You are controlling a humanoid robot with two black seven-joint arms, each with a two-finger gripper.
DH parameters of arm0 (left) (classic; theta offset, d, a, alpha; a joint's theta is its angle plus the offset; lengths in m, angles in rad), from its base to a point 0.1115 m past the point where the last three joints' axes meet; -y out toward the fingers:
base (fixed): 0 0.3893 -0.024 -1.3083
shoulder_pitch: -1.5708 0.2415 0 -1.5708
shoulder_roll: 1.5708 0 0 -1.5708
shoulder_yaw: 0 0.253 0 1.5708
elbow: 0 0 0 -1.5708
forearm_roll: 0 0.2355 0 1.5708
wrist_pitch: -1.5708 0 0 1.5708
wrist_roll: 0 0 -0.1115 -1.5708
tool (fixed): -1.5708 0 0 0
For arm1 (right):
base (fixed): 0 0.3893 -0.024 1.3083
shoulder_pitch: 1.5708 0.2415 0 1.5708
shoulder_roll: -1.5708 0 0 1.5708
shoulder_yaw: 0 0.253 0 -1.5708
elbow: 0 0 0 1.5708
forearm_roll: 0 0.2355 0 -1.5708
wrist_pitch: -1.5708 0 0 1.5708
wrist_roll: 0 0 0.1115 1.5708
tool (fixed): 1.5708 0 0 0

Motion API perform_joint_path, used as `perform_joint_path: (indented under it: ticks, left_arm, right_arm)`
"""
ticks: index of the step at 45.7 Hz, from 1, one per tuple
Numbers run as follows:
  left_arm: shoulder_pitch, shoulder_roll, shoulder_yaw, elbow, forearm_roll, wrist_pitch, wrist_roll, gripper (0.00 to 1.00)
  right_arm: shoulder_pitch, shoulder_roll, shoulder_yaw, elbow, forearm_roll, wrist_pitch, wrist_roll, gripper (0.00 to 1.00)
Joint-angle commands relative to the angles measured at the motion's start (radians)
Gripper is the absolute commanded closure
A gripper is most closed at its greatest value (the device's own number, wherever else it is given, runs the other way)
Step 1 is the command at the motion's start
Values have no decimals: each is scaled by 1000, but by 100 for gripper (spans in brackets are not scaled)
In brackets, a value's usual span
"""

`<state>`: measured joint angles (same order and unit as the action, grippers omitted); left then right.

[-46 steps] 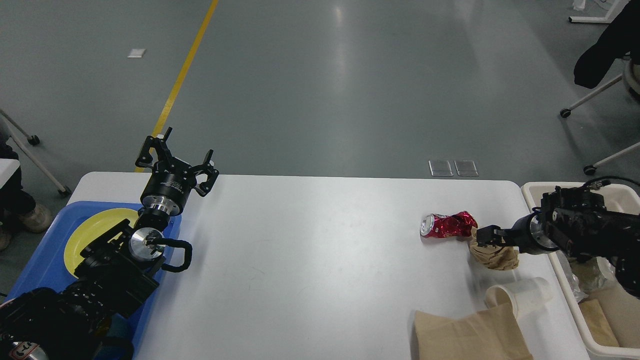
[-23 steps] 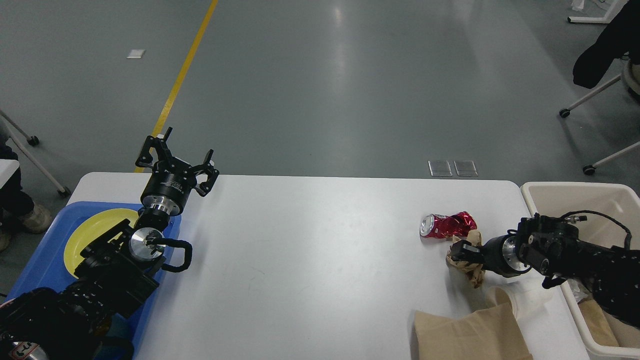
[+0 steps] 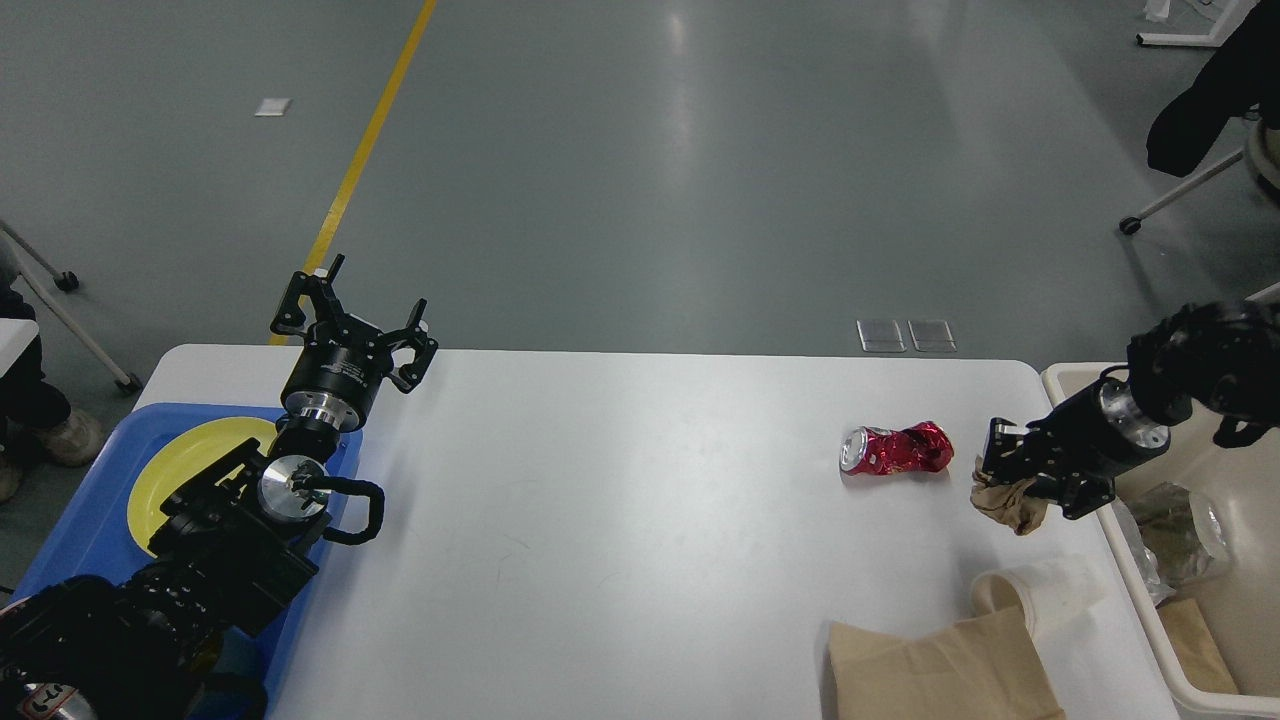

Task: Tidy desktop

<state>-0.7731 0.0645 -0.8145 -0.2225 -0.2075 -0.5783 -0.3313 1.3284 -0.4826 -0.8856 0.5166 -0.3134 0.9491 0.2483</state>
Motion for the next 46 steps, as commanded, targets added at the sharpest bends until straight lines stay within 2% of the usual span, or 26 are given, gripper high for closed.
perform_joint_path:
  ticks: [1, 8, 15, 23, 31, 39, 46]
  left_arm:
    - [0, 0, 0, 0, 0, 0, 0, 3]
    - [0, 0, 0, 0, 0, 0, 0, 3]
    - [0, 0, 0, 0, 0, 0, 0, 3]
    - [0, 0, 0, 0, 0, 0, 0, 3]
    - [0, 0, 0, 0, 0, 0, 0, 3]
    - [0, 0, 0, 0, 0, 0, 2, 3]
    - [0, 0, 0, 0, 0, 0, 0, 3]
  right_arm:
    - [213, -93, -55, 72, -4, 11, 2, 100]
    - [472, -162, -157, 100, -7, 11, 2, 100]
    - [678, -194, -277, 54, -16, 11, 0, 100]
    - [699, -221, -365, -116, -19, 11, 0, 100]
    - [644, -310, -398, -125, 2, -3, -1, 100]
    - [465, -373, -375, -129, 23, -379, -1, 100]
    - [243, -393, -334, -127, 187, -716, 2, 100]
